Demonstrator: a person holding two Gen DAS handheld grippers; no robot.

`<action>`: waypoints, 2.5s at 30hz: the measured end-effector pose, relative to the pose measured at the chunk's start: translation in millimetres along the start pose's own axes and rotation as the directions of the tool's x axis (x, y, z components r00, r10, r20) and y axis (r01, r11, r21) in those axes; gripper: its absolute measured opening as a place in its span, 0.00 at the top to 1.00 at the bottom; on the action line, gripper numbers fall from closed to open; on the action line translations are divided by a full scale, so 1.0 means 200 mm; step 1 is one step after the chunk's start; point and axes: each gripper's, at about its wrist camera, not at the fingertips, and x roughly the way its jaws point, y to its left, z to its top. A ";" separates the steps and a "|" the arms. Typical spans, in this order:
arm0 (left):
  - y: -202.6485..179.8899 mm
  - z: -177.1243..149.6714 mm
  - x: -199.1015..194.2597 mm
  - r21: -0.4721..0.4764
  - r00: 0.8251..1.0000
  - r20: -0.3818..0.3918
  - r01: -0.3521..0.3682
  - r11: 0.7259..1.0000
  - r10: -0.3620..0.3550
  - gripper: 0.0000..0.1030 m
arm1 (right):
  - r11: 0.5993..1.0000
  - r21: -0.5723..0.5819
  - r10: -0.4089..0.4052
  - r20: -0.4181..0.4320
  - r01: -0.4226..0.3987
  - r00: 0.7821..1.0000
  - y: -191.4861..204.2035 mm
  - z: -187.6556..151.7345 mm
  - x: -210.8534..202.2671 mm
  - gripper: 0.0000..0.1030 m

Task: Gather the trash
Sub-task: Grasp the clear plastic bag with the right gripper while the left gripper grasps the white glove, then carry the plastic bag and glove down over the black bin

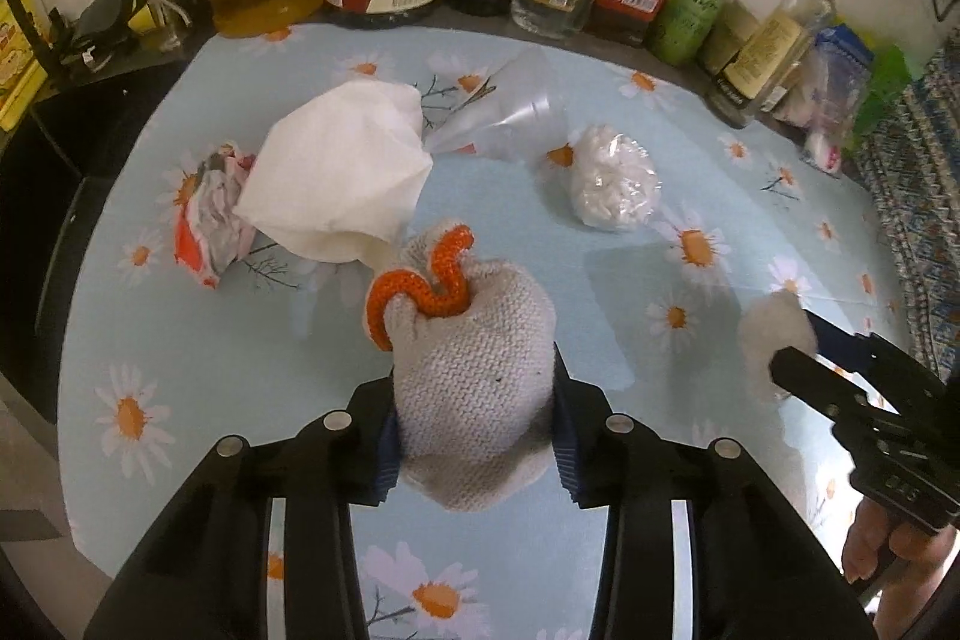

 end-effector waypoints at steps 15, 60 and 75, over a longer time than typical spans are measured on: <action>0.23 -0.21 -0.27 0.037 0.993 0.033 0.111 0.993 -0.112 0.63 | 0.998 0.008 -0.060 0.012 0.060 0.998 0.38 -0.14 -0.03 0.48; 0.76 -0.90 -0.53 0.142 0.974 -0.047 0.226 0.964 -0.222 0.63 | 0.988 0.115 -0.098 -0.018 0.099 0.995 1.24 -0.78 -0.05 0.48; 0.92 -1.16 -0.28 0.108 0.966 -0.204 0.185 0.977 -0.161 0.63 | 0.987 0.087 -0.117 -0.180 0.134 0.977 1.30 -1.07 0.27 0.48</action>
